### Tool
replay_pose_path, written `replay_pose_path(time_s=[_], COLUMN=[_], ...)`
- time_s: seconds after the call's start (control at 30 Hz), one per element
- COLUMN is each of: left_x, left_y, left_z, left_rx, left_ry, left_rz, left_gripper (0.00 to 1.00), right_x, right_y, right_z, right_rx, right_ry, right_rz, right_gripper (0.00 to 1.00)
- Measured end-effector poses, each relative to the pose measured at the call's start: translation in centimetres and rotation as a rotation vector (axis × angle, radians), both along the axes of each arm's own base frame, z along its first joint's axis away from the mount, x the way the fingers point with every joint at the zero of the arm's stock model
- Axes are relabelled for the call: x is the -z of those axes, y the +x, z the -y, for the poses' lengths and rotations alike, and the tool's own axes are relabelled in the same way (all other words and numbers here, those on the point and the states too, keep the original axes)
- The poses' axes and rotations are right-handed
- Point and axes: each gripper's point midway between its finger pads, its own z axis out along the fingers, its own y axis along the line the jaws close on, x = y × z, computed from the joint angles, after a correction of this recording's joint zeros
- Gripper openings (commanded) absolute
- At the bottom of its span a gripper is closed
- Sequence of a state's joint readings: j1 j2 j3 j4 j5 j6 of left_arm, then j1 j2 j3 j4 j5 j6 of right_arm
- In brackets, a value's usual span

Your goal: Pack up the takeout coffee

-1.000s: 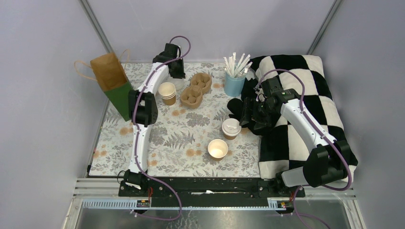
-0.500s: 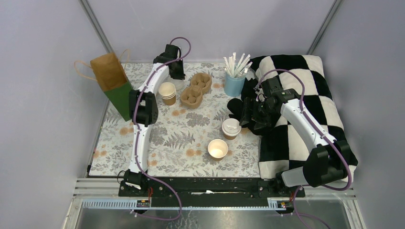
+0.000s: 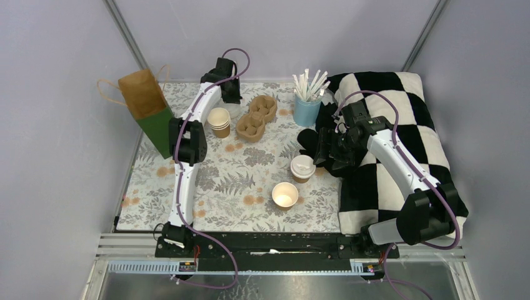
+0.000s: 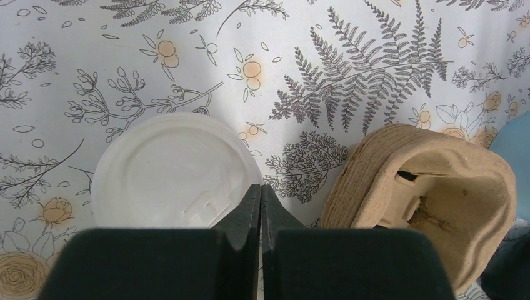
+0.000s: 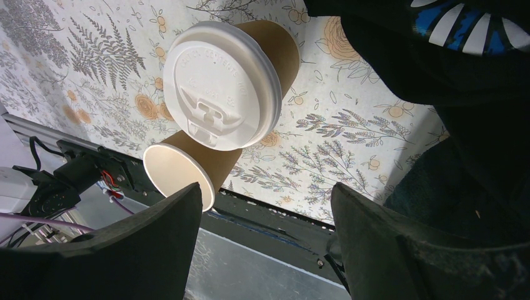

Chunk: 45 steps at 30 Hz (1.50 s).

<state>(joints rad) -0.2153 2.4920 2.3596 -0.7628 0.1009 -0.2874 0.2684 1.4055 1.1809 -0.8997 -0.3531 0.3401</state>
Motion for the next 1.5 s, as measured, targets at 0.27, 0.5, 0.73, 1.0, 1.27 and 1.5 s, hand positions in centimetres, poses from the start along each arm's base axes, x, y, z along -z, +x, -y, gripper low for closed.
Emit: replay_pose_path(time_s=[0.27,0.5,0.73,1.0,1.27,1.5], left_x=[0.0,-1.4,-7.4,-16.5,-27.9,-34.5], left_y=[0.1,0.3,0.2,-1.2,-8.9,-18.6], left_z=[-0.5,-1.0,-1.2,-1.4,2.7,6.5], left_rx=[-0.019,-0.038,-0.048,-0.068,0.010,0.160], left_ry=[0.023,0.041,0.023,-0.080,-0.634,-1.094], left_rz=[0.003,0.030,0.130,0.262,0.340,0.330], left_gripper=[0.00,0.00,0.00,0.00,0.00,0.00], right_x=[0.0,0.0,-0.1,-1.1,-5.8,-15.0], right_y=[0.0,0.0,0.0,0.2,1.5,3.3], right_z=[0.0,0.0,0.0,-0.1,-1.6,-5.5], right_rx=[0.000,0.000,0.000,0.000,-0.015,-0.053], right_ry=[0.000,0.000,0.001,0.016,0.123,0.414], right_rz=[0.000,0.000,0.005,0.052,0.180,0.398], right_gripper=[0.81,0.81,0.82,0.84,1.00,1.00])
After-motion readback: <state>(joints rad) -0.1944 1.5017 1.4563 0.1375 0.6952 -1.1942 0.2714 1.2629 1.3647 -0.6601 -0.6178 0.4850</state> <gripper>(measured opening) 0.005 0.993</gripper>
